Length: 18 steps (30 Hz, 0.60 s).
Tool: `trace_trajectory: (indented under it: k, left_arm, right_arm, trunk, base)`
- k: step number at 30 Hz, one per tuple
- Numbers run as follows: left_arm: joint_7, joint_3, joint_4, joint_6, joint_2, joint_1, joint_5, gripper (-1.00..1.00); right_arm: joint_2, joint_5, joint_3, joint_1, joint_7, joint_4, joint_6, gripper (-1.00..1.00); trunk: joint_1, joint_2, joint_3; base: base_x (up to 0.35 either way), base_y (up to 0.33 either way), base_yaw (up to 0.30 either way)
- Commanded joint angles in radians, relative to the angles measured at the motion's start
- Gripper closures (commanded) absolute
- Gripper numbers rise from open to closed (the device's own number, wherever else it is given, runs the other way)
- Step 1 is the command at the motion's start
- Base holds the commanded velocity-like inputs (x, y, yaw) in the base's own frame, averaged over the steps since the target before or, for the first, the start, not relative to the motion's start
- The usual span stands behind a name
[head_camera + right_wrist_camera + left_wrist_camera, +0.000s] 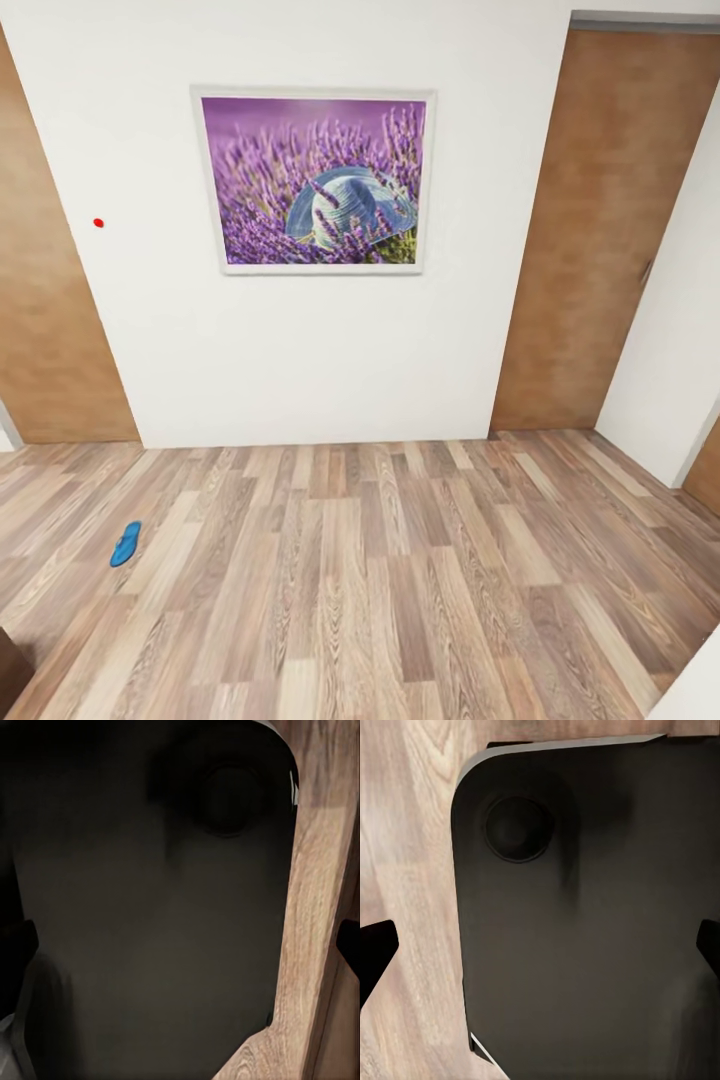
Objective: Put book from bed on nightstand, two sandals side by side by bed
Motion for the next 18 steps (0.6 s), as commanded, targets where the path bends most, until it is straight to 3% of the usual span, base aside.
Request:
trace_trajectory:
  k: [1,18]
  left_arm:
    - [0.000,-0.001,-0.001,-0.002,0.000,0.000,0.000,-1.00]
    - [0.000,-0.001,-0.001,-0.002,0.000,0.000,0.000,-1.00]
  right_arm:
    - [0.000,0.000,0.000,0.000,-0.001,-0.001,0.000,-1.00]
    - [0.000,-0.001,0.000,0.000,-0.001,-0.001,0.000,-1.00]
  trunk:
    - [0.001,0.000,-0.001]
    - [0.001,0.000,-0.001]
  base:
    - [0.300,-0.106,0.000]
    - [0.300,-0.106,0.000]
